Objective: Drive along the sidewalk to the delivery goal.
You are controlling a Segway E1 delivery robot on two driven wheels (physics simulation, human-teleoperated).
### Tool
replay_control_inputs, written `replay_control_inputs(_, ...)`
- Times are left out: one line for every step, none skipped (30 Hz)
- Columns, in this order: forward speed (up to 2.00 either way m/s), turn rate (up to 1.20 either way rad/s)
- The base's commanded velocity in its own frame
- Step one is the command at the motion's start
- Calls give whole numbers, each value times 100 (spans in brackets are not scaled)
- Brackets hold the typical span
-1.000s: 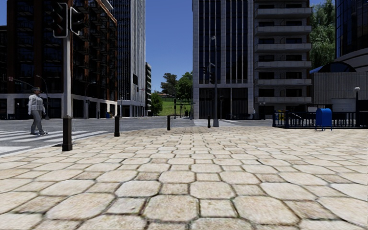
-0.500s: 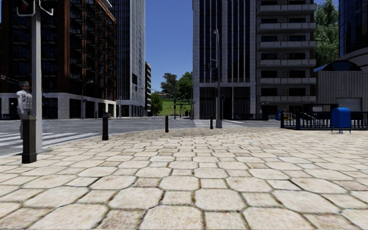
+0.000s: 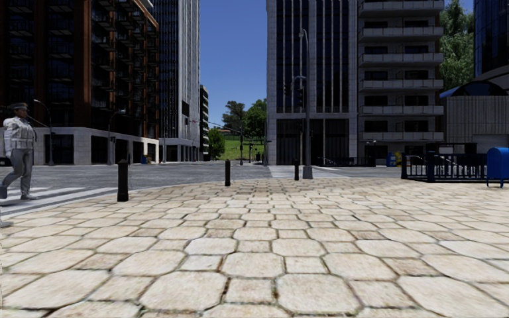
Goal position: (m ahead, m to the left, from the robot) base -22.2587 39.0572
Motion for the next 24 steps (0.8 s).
replay_control_inputs(200,15)
replay_control_inputs(200,67)
replay_control_inputs(200,120)
replay_control_inputs(200,120)
replay_control_inputs(200,120)
replay_control_inputs(200,120)
replay_control_inputs(200,120)
replay_control_inputs(200,119)
replay_control_inputs(200,119)
replay_control_inputs(200,3)
replay_control_inputs(200,0)
replay_control_inputs(200,0)
replay_control_inputs(200,0)
replay_control_inputs(200,0)
replay_control_inputs(200,0)
replay_control_inputs(200,0)
replay_control_inputs(200,0)
replay_control_inputs(200,0)
replay_control_inputs(200,0)
replay_control_inputs(198,0)
replay_control_inputs(191,0)
replay_control_inputs(177,0)
replay_control_inputs(159,39)
replay_control_inputs(159,39)
